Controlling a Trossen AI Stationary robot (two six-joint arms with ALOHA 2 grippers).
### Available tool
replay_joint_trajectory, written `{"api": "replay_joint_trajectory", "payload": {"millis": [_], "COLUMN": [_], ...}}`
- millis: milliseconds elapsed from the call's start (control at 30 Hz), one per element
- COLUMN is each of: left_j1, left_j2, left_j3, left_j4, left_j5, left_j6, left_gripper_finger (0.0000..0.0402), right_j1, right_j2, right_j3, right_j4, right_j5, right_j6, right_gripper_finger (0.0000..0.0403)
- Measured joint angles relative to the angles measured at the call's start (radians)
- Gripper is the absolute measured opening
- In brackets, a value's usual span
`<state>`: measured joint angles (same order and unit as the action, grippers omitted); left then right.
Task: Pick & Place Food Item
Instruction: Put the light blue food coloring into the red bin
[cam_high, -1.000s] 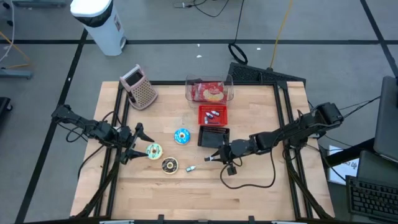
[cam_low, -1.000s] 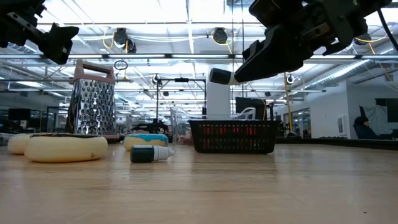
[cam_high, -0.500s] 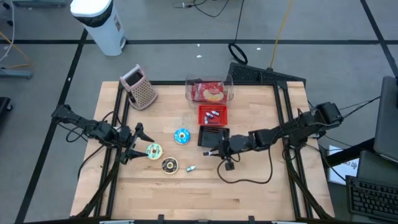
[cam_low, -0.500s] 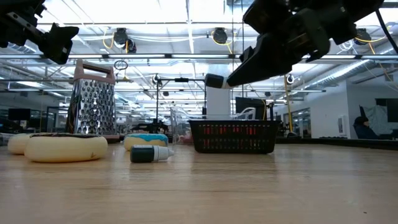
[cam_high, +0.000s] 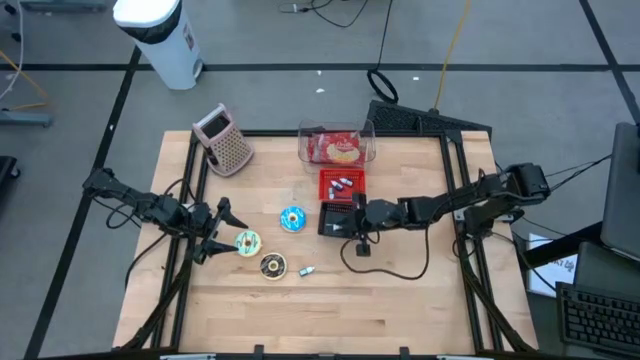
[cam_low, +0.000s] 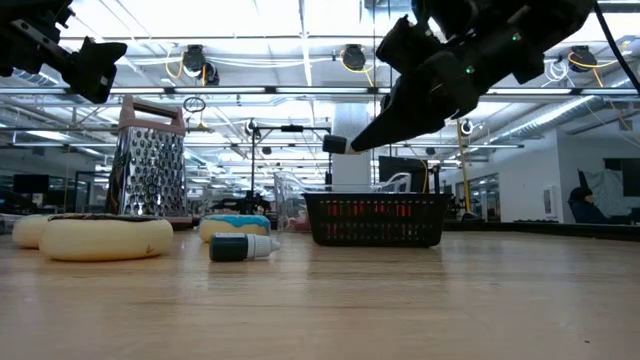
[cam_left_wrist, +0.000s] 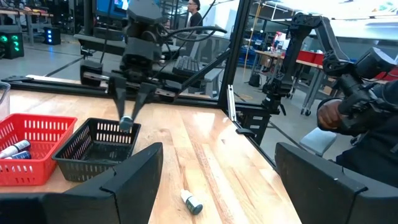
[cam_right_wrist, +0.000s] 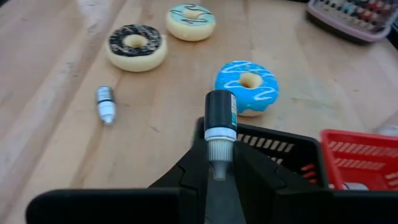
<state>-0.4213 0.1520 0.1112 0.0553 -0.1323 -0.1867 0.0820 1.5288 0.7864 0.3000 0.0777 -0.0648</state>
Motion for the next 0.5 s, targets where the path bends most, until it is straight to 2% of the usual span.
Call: {"api": "replay_joint_trajectory", "payload": {"millis": [500], "left_j1": [0.0], "left_j2": [0.0], "left_j3": [0.0], "left_j4": [0.0], "left_j5": [0.0], "left_j6": [0.0], "left_gripper_finger": [0.031], "right_j1": [-0.127], "right_j2": [0.0], "right_j3": [0.001], "right_j4": [-0.002], "right_j5": [0.0], "right_j6": [-0.003], "right_gripper_finger": [0.0054]}}
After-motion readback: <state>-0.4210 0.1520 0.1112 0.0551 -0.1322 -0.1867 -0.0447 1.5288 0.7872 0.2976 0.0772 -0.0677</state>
